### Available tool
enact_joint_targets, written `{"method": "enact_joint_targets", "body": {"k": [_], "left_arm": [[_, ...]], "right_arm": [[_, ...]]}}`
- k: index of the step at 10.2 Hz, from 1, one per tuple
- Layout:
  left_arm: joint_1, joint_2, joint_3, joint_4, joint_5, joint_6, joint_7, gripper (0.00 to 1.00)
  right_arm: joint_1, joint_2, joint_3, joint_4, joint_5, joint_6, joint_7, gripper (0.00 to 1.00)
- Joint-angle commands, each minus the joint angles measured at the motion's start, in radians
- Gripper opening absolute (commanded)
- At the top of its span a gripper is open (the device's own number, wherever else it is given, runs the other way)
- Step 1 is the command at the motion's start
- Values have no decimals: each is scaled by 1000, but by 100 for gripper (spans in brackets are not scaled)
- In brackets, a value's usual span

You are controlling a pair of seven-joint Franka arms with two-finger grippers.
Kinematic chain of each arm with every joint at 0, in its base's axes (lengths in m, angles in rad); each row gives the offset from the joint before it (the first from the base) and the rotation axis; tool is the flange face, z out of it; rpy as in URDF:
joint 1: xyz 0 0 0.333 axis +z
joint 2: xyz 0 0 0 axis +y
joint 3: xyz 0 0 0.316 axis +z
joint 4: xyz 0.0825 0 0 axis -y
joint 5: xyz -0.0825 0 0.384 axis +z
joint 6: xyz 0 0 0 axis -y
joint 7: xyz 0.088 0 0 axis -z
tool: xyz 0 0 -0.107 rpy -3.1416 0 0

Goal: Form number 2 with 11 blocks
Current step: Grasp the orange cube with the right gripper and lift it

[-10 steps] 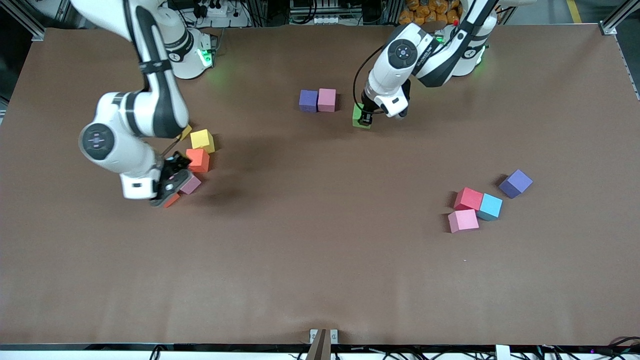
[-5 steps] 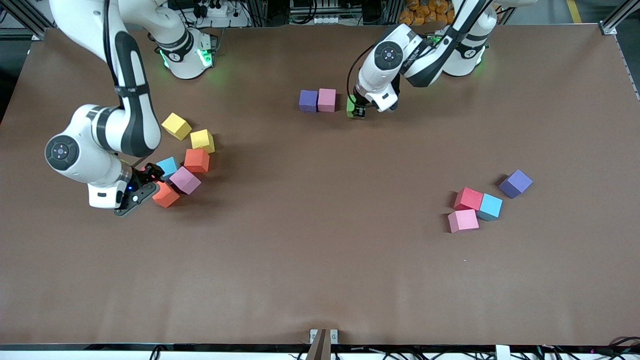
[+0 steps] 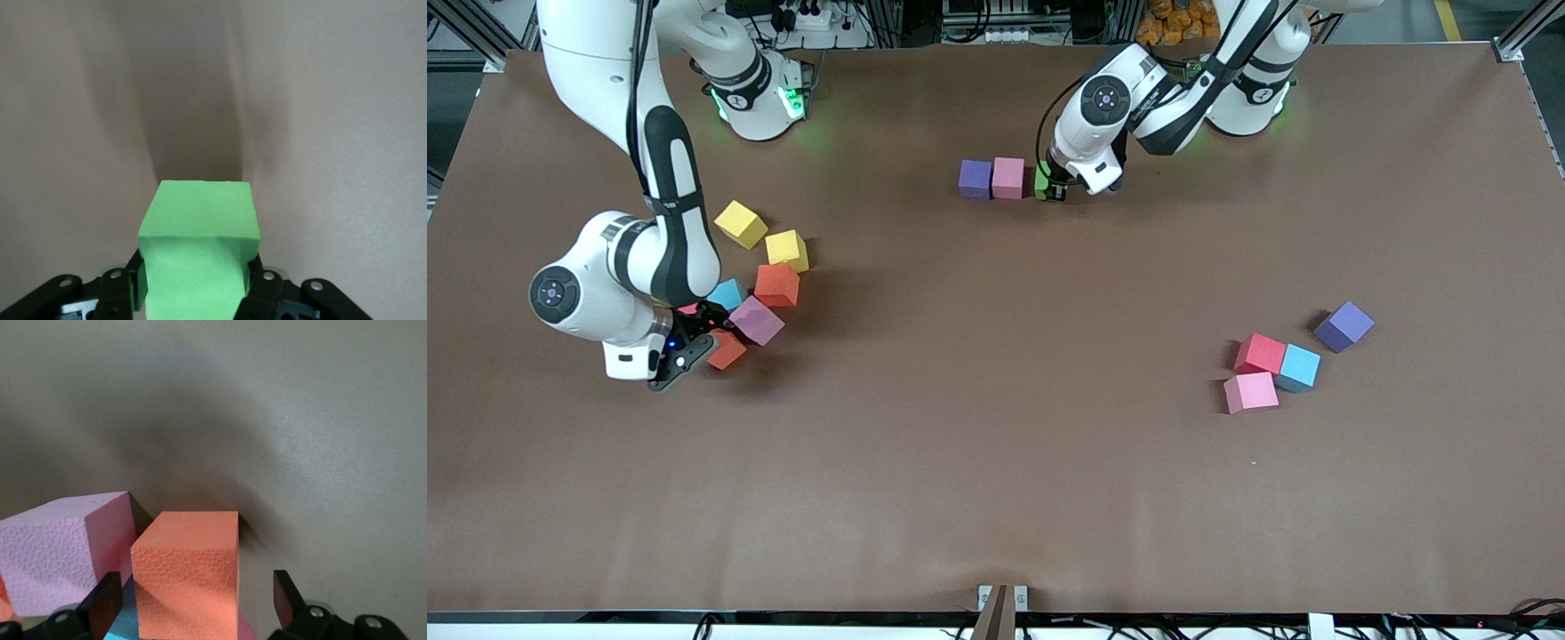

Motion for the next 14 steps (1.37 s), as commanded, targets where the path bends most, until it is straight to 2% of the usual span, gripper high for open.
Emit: {"method": "enact_joint_targets", "body": {"k": [1,4,6,8,9,10,12,14], "left_arm": [[-2,11,-16,-3,-39,43,-4,0],[-4,39,-18,-5,-39,66,-4,0],[-9,51,-18,-3,-40,78,-6,0],[-9,53,-18,-3,-39,80,-6,0],[-9,59,-18,-3,-39,80,-6,0],[-7,60,-18,-2,-39,80,-6,0],[-7,65,-18,0,-39,80,-6,0],[-7,65,-18,1,-39,80,-6,0]], "right_arm": [[-50,12,32,9,43,6,-41,100],[-60,69,30,10,183,9,-186,100],[-58,70,30,10,190,17,-196,99],[-50,69,30,19,190,11,-197,47],[-49,67,30,24,188,6,-199,28],[-50,67,30,36,181,5,-199,16],[-49,60,27,93,176,-64,-188,9],[-50,60,21,189,173,-175,-173,8]]}}
